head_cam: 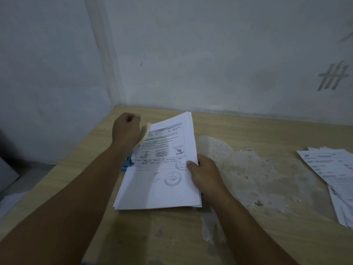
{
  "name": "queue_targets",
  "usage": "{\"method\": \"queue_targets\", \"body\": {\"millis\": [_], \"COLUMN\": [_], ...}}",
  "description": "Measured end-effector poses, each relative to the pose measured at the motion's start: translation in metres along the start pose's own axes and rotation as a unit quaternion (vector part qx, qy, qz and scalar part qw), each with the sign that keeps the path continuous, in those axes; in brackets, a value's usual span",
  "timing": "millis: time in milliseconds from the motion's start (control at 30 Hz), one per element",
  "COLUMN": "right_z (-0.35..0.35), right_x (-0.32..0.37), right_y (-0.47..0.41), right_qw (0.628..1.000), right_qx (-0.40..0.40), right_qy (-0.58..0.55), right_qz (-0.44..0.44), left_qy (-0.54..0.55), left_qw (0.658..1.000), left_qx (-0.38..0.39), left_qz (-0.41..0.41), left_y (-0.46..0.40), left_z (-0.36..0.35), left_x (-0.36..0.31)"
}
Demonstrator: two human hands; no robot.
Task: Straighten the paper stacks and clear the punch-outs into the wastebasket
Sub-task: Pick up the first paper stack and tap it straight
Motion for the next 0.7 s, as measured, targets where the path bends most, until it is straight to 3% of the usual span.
{"method": "queue_targets", "body": {"millis": [233, 567, 700], "right_z": [0.033, 0.096, 0.117], "right_x": [0.000, -0.004, -0.004], "right_y": [-0.001, 0.005, 0.010], "right_qw": [0.999, 0.984, 0.977], "right_qx": [-0.048, -0.156, -0.174], "right_qy": [0.001, -0.062, -0.088], "right_qz": [0.016, 0.056, 0.080], "left_qy": [0.070, 0.093, 0.131], "left_qw": [0.996, 0.983, 0.984], "left_qx": [-0.038, 0.019, 0.107], "left_qz": [-0.047, -0.157, -0.062], "left_y": [0.017, 0.071, 0.082], "left_z": [-0.001, -0.033, -0.054], "left_x": [-0.031, -0.060, -0.053]}}
Point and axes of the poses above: each hand's wrist, its own y-axis away from the middle knuckle, its own z-axis out of the back of the hand, x = y × z, the point moved 1 cm from there along -y, towards the middle knuckle, and after that the axes turned 1 degree about -z, right-handed, at the moved point
